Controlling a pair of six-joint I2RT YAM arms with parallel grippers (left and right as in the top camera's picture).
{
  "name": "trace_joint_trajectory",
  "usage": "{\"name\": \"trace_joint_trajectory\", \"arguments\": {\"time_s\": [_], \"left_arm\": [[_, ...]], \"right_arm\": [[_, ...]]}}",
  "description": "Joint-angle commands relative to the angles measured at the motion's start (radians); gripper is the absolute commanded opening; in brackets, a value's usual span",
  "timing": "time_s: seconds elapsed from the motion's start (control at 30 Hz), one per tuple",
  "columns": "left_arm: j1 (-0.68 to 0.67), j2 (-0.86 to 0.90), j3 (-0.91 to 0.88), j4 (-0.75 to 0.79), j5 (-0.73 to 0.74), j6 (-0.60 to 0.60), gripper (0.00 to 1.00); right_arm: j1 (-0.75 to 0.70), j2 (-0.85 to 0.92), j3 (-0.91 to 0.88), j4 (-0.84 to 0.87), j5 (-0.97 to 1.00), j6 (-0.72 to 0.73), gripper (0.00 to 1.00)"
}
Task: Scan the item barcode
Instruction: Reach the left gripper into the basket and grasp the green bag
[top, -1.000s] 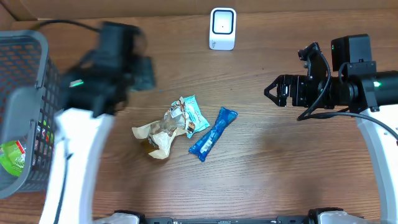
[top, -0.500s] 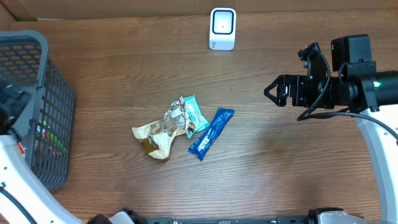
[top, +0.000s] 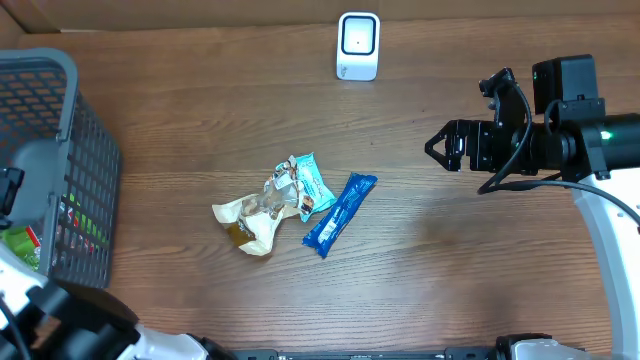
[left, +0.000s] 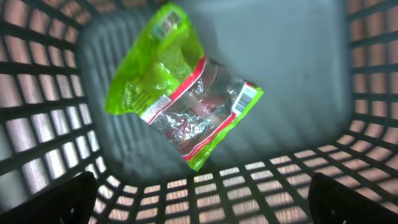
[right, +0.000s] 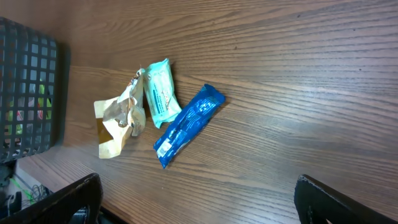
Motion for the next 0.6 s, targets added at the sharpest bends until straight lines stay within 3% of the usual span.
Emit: {"name": "trace_joint_trajectory", "arguments": {"time_s": [0.0, 0.2, 0.57], "left_arm": [[0.007, 0.066, -0.007, 0.008, 0.006, -0.039, 0.97], [0.035, 0.13, -0.054, 0.078, -0.002, -0.039, 0.95], [0.043, 0.13, -0.34, 0.339, 0.016, -0.048, 0.94]], "right_arm": [[0.007, -0.003, -0.003, 0.004, -0.01, 0.004, 0.99], [0.007, -0.003, -0.003, -0.002, -0.009, 0.008, 0.99], [0.007, -0.003, -0.003, -0.002, -0.009, 0.008, 0.99]]}}
